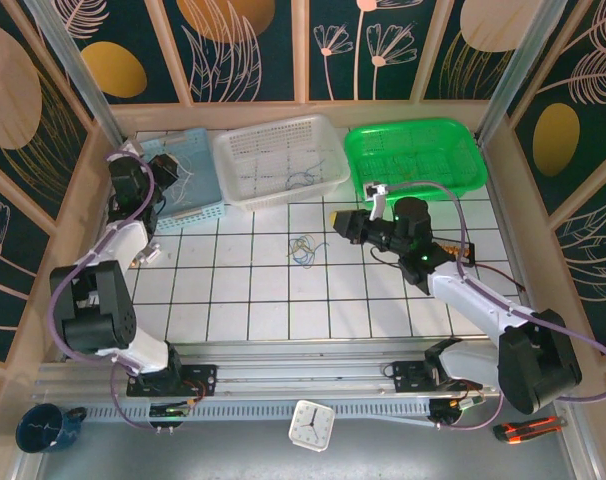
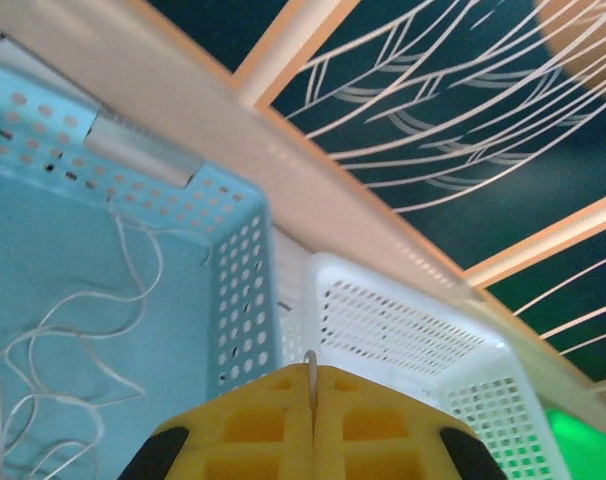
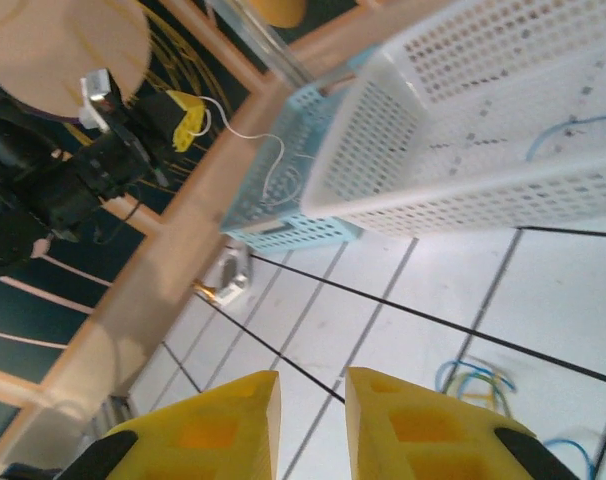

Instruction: Untangle the cables

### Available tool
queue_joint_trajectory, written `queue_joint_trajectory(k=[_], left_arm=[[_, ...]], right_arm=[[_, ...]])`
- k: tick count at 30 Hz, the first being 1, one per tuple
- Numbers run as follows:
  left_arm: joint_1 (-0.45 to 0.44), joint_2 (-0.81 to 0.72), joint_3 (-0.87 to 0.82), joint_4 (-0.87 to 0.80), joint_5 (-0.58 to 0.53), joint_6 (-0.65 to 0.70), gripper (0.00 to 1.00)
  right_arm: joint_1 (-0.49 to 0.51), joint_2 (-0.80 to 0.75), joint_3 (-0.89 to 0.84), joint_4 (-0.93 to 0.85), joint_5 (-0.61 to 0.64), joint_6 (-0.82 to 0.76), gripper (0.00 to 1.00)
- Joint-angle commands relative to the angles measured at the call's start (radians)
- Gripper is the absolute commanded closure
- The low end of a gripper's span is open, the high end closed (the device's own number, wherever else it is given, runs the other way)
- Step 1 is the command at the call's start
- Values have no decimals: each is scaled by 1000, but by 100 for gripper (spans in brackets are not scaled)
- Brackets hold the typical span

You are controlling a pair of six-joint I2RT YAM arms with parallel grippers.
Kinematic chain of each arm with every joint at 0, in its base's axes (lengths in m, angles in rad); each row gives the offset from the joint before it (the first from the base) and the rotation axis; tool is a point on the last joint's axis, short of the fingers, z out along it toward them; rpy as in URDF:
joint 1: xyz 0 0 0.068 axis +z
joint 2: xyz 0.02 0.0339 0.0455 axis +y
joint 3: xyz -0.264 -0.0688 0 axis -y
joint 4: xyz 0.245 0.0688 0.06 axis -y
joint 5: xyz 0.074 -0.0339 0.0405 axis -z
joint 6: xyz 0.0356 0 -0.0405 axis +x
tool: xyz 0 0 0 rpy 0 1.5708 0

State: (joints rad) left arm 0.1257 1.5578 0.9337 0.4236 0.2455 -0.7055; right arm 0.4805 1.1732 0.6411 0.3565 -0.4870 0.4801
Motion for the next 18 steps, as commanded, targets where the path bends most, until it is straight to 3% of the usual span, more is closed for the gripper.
queue_joint_trajectory(k=[1,5,9,16,18], left_arm=[[5,36,-6,44,1,43,100],[6,56,1,36,2,53,94],[6,56,21,14,7,63,81],[6,18,62,-39,-3,73,13],[6,-1,72,-49,2,66,1]], right_arm=[[20,-16,35,-79,91,-56,76],[32,-12,38,-106,123,-76,75],[41,-3,42,-123,144,-95,73],[61,11,52,-143,183,-116,65],[61,15,57,-153,197,-126,61]])
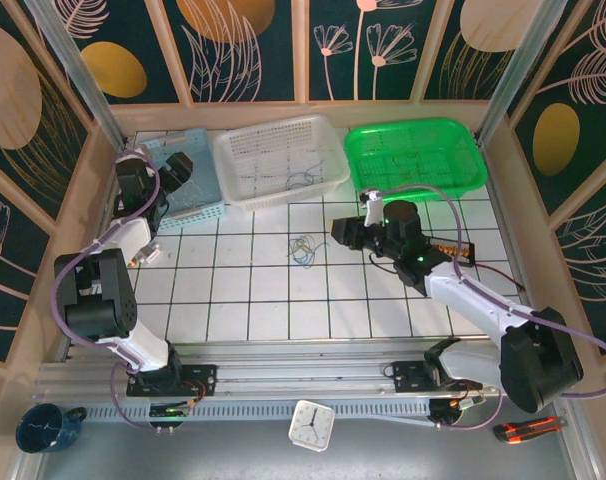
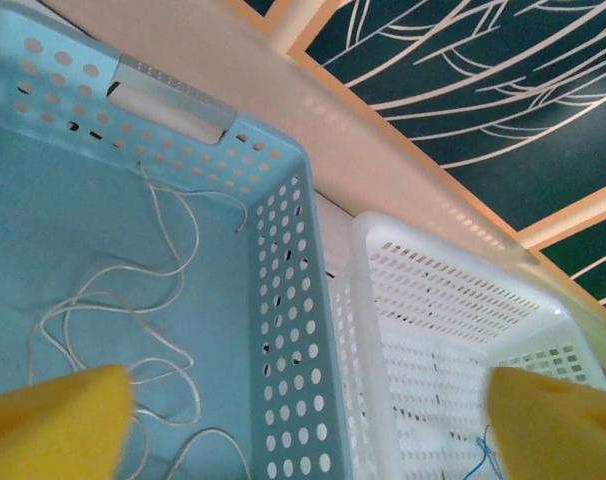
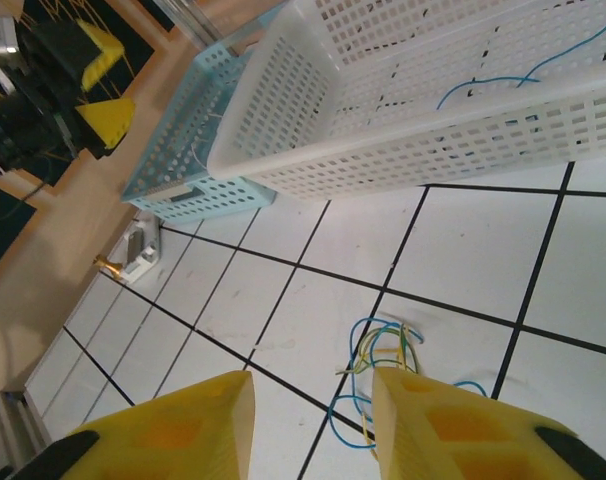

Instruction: Untangle the cables

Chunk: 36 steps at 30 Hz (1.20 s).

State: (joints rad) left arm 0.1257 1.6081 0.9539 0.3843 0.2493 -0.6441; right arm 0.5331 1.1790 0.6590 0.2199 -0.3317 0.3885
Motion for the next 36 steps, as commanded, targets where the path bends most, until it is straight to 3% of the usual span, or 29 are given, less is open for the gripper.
queue_joint_trajectory(k=[1,4,12,17,24,36], left_arm=[[6,-62,58,-12,7,-1,1],[6,-91,65,-9,64,-33,1],[-25,-205,-39,21,231,-112,1],[-145,-310,-171,24,226,-122,1],[-300,-407,-416,166,183,-249,1],[-325,-395,-482,214,185,-285,1]], right_arm=[[8,13,43,-22,48,-40,58],[33,32,54,-38,68,-57,52],[44,131,99,-72,101,-117,49],[51,233,143,-88,93,-158,49],[75,398,217,-113,73,-210,48],[89,535,277,-112,74,-229,51]])
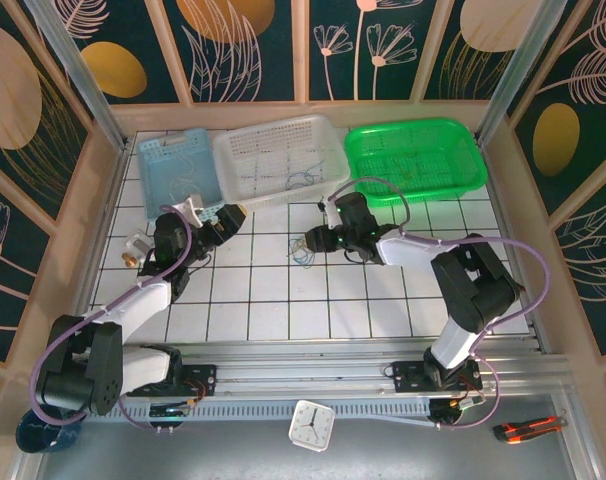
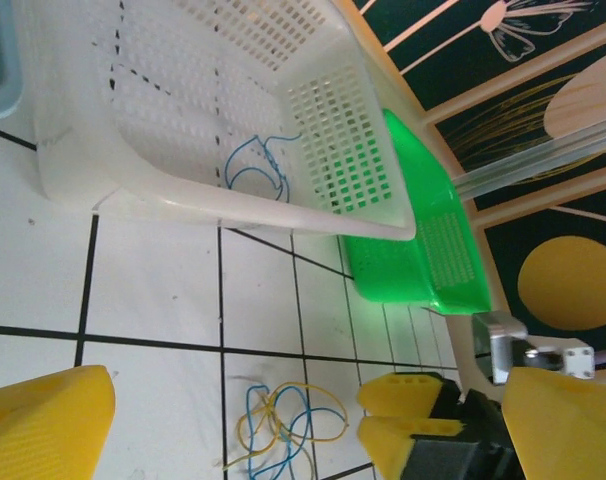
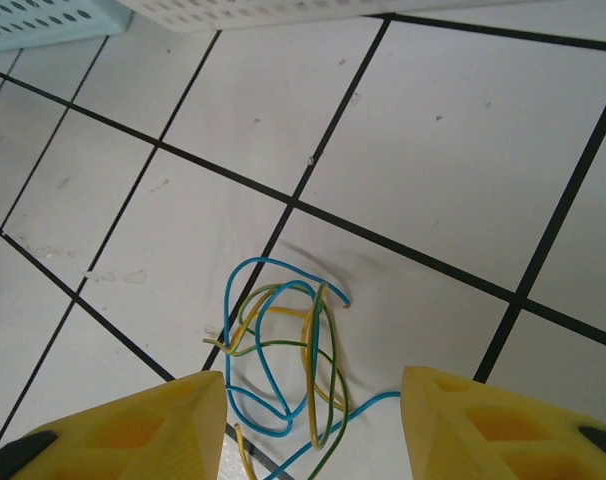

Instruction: Untangle the cables

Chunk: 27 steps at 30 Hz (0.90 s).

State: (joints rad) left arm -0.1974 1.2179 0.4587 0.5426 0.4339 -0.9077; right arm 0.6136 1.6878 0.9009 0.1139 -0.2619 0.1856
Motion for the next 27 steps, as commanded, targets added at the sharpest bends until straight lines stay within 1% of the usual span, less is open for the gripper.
queue_joint_trajectory(k=[1,6,9,10,12,14,20,24,27], left_arm=[[-2,-2,16,56,3,-22,1],[-3,7,24,67,12,-32,1],[-4,11,29,71,16,-34,1],[-4,12,30,71,17,-33,1],[-5,14,33,67,19,-30,1],[-6,15,33,61,25,-23,1],[-29,29,35,24,37,26,1],[-75,54,39,10,21,56,1],[-119,79,45,-14,-7,87,1]], right_arm=[[8,33,39,-6,6,-28,51],[9,78,62,0,4,-31,54],[9,100,77,3,-3,-30,61],[8,105,82,3,-5,-29,66],[8,99,89,-1,-14,-24,85],[8,75,86,-5,-22,-14,100],[20,-86,51,5,-86,53,100],[20,-185,22,22,-97,104,100],[20,-227,0,37,-96,133,100]])
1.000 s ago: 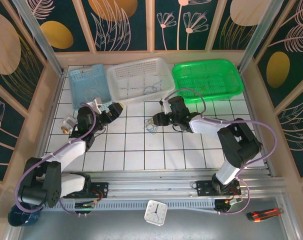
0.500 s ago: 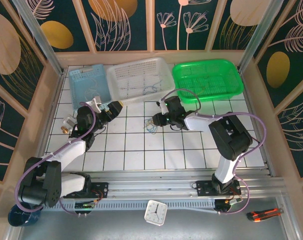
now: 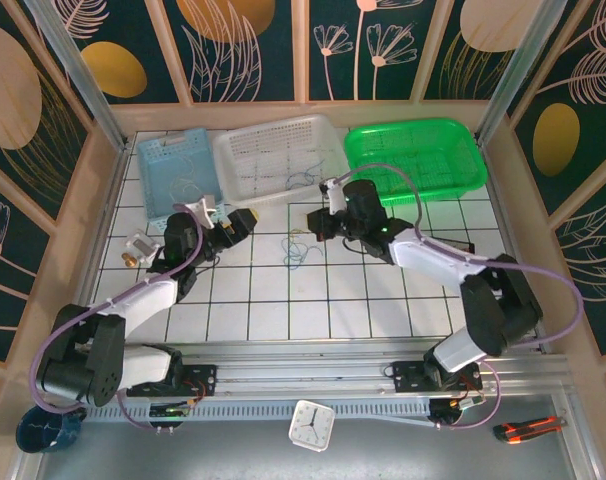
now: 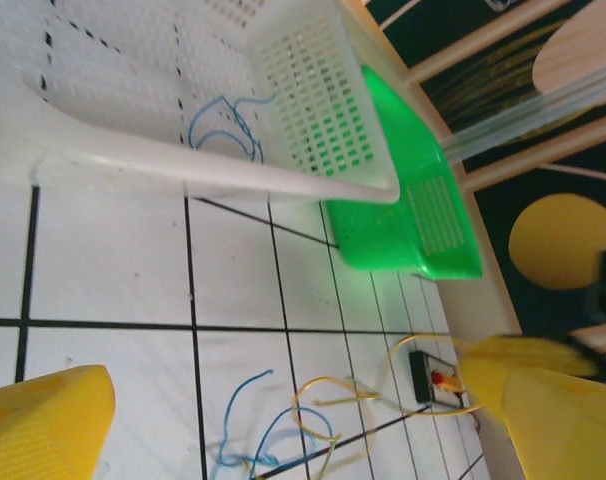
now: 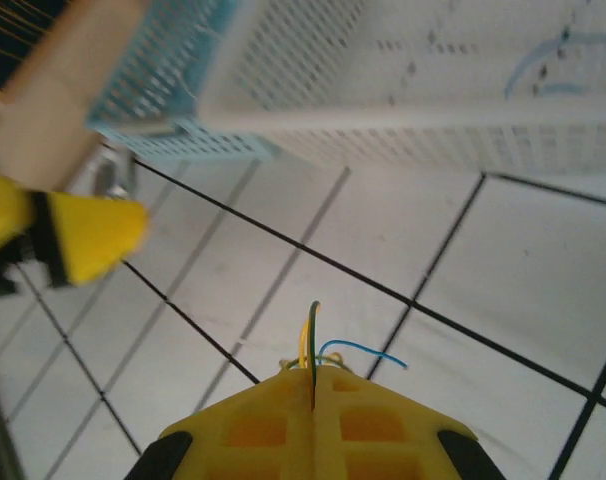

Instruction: Untangle the cables

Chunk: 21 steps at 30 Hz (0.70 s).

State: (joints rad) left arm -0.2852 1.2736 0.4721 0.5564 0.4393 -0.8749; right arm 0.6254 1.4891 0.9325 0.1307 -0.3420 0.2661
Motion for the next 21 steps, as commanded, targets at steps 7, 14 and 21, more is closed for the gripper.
queue_joint_trajectory(k=[7,14,21], left_arm=[[-126,99,52,-38,-56,107,1],[-199,184,95,-16,-58,119,18],[-230,219,110,27,-50,99,25]], right_arm=[[10,-54,-57,39,-7,74,100],[10,-57,-71,50,-6,89,100],[8,-129,-88,84,-20,112,100]])
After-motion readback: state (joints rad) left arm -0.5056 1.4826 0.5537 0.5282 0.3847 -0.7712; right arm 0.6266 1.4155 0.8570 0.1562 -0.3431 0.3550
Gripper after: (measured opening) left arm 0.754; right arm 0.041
